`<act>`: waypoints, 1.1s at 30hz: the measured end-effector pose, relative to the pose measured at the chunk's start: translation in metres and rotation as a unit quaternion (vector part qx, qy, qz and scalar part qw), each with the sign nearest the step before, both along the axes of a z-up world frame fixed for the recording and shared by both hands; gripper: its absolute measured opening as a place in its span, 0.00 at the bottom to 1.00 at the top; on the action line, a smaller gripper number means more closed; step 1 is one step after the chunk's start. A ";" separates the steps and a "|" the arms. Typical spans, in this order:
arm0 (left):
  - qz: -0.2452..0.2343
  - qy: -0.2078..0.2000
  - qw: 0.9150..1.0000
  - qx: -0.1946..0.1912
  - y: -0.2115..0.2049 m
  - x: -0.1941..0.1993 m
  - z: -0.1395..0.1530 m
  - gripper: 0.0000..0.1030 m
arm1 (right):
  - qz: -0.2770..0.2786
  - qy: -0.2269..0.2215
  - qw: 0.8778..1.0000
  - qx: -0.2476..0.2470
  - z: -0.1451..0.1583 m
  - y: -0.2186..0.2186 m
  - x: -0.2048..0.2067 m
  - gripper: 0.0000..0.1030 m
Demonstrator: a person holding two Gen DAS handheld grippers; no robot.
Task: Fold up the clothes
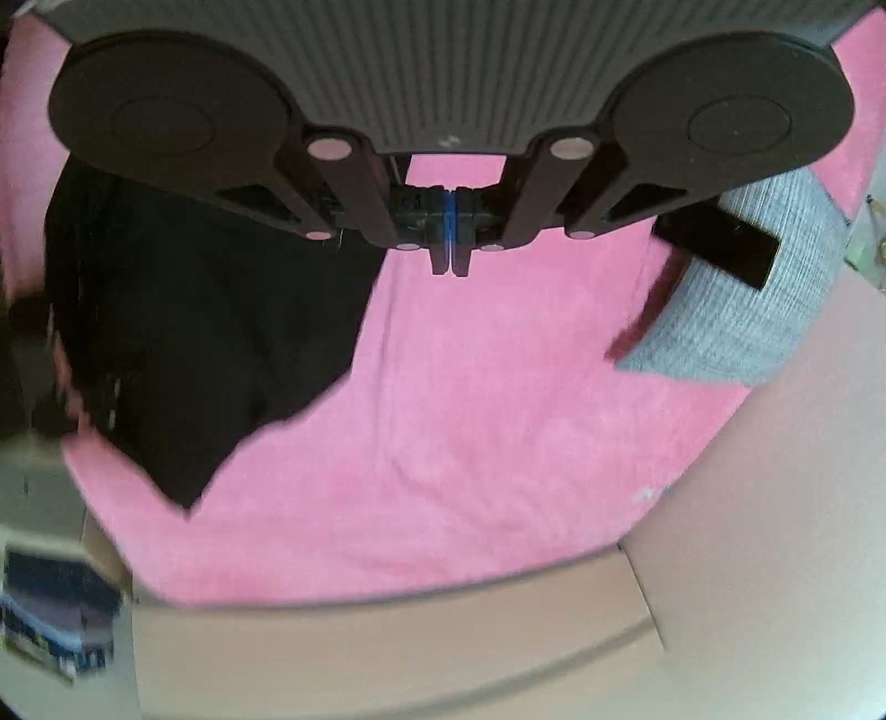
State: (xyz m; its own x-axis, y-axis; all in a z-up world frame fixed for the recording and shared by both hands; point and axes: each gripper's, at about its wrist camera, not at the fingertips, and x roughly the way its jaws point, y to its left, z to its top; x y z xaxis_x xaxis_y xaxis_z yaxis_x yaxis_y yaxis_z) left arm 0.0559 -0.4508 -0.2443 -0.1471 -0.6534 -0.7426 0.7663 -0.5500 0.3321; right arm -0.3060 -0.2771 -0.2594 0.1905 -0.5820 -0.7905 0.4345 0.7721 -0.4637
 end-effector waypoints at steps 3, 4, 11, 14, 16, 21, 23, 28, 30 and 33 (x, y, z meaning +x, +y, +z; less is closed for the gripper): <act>-0.023 -0.047 0.999 0.006 0.028 -0.005 -0.025 0.34 | -0.030 -0.039 0.999 0.023 0.033 -0.006 -0.015 0.12; -0.038 -0.064 0.997 0.010 0.041 -0.011 -0.036 0.45 | -0.042 -0.055 0.997 0.036 0.044 -0.006 -0.017 0.10; -0.165 -0.174 0.971 0.019 0.091 -0.051 -0.150 0.60 | -0.156 -0.159 0.968 0.115 0.111 -0.039 -0.040 0.07; -0.188 -0.203 0.961 0.008 0.093 -0.056 -0.184 0.60 | -0.169 -0.171 0.963 0.121 0.137 -0.037 -0.054 0.07; -0.203 -0.209 0.957 0.002 0.094 -0.056 -0.194 0.60 | -0.164 -0.165 0.965 0.119 0.141 -0.036 -0.051 0.07; -0.235 -0.191 0.953 -0.018 0.099 -0.054 -0.184 0.64 | -0.167 -0.165 0.964 0.129 0.120 -0.057 -0.047 0.07; -0.242 -0.198 0.949 -0.025 0.097 -0.056 -0.190 0.66 | -0.177 -0.178 0.959 0.131 0.120 -0.070 -0.043 0.07; -0.232 -0.220 0.947 -0.022 0.076 -0.065 -0.217 0.50 | -0.182 -0.177 0.959 0.126 0.118 -0.081 -0.032 0.07; -0.220 -0.215 0.951 -0.016 0.069 -0.066 -0.211 0.12 | -0.180 -0.168 0.961 0.122 0.119 -0.080 -0.034 0.07; -0.184 -0.199 0.962 -0.027 0.058 -0.053 -0.167 0.08 | -0.168 -0.151 0.968 0.109 0.126 -0.070 -0.032 0.05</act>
State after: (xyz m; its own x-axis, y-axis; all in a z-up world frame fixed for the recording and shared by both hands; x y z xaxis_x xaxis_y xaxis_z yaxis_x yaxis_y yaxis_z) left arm 0.0026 -0.3926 -0.4113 -0.0877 -0.6501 -0.7547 0.3293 -0.7340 0.5940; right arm -0.3376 -0.3473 -0.1338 0.2608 -0.4772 -0.8392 0.7680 0.6292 -0.1191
